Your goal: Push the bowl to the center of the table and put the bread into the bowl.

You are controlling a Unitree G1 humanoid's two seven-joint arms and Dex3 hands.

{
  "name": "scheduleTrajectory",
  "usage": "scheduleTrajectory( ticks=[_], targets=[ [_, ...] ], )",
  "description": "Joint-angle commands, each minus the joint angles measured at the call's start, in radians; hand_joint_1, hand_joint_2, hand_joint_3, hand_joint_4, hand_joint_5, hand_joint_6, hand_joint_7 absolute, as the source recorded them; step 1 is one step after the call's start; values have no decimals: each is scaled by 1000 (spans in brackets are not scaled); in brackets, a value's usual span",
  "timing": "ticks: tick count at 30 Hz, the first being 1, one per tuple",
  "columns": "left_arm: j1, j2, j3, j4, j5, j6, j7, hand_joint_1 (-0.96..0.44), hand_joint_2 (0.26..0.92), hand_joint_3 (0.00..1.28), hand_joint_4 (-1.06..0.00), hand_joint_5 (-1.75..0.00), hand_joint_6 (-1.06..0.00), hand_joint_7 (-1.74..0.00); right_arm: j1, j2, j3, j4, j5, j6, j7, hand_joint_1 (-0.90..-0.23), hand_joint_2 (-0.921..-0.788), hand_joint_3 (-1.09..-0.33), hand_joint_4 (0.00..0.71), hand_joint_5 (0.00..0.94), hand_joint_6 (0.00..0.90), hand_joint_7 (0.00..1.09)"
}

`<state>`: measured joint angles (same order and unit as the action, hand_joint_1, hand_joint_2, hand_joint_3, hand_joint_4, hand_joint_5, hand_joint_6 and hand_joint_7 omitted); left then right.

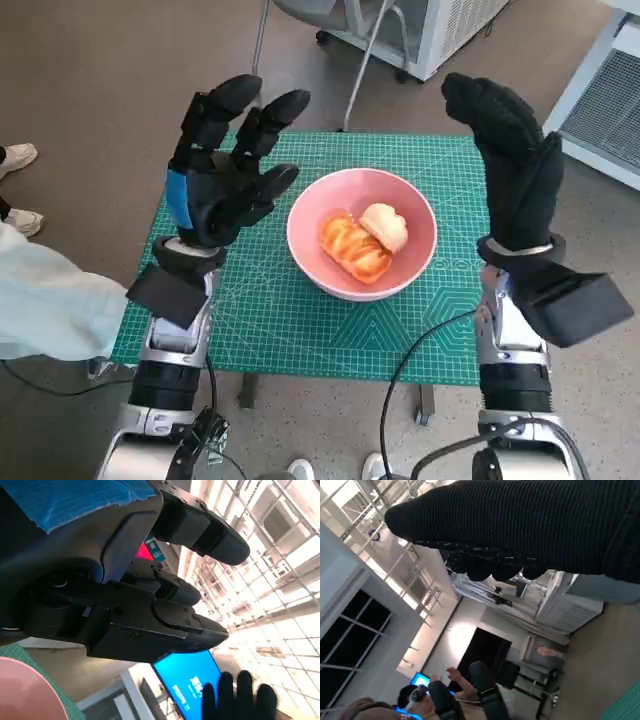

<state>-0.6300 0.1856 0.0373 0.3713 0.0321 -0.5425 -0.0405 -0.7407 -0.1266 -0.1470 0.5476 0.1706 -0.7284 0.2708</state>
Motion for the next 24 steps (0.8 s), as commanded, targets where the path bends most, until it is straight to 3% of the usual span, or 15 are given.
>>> scheduleTrajectory(
  ticks=[1, 16, 24],
  targets=[
    [21, -12, 7, -32, -17, -8, -7, -121, 921, 130, -383, -679, -373, -726, 12, -5, 5, -1, -14, 8, -9, -584, -921, -682, 404, 4, 74, 806],
    [25, -23, 22, -42, -34, -39, -14, -134, 921, 133, -382, -651, -356, -738, 21, -11, 10, -23, -32, 15, -18, -583, -921, -687, 403, 3, 76, 798],
    [28, -32, 26, -52, -33, -28, -12, -120, 921, 143, -390, -636, -357, -741, 18, -17, 8, -19, -27, 15, -19, -583, -921, -687, 404, 3, 77, 796]
  ],
)
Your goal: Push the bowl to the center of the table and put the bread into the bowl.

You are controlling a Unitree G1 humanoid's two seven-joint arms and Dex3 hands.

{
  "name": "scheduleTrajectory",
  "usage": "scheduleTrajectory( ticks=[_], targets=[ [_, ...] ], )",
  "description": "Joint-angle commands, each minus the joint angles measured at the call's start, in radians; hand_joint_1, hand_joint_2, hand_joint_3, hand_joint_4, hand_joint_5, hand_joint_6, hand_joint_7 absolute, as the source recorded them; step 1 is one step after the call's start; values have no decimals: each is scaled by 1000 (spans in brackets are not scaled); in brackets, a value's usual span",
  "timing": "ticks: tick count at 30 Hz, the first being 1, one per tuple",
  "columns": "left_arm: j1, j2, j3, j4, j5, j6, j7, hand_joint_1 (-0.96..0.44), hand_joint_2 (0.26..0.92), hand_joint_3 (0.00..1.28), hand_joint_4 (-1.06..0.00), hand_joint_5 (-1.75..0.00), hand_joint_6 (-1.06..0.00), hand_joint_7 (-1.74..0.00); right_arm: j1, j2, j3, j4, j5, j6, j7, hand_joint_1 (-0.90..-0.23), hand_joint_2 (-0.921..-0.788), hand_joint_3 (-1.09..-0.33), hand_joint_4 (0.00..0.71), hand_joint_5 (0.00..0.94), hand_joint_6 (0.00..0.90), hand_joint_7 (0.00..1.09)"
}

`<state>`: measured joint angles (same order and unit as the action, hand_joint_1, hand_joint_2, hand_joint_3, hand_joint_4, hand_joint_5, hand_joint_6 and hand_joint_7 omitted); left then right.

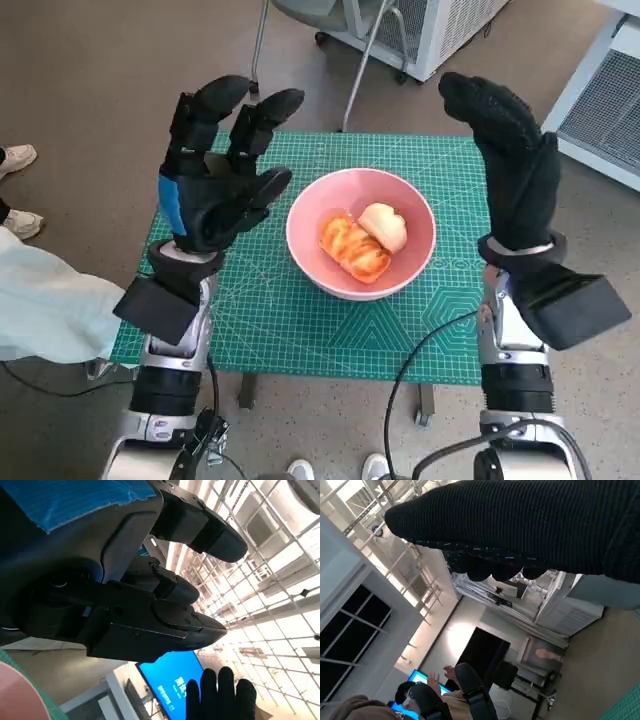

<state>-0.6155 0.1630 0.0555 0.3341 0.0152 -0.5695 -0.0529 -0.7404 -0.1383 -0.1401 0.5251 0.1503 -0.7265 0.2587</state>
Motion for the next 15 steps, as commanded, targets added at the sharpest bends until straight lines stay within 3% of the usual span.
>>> scheduleTrajectory(
  ticks=[1, 15],
  targets=[
    [13, -10, 8, -15, -15, 1, 2, -119, 921, 144, -391, -635, -357, -742, 18, -6, 2, 4, -7, 12, -8, -583, -921, -687, 404, 3, 77, 795],
    [21, -8, 11, -29, 21, 30, 24, -152, 921, 158, -386, -610, -338, -734, 23, -6, 2, 9, -15, -4, -18, -585, -921, -686, 403, 3, 78, 793]
  ],
)
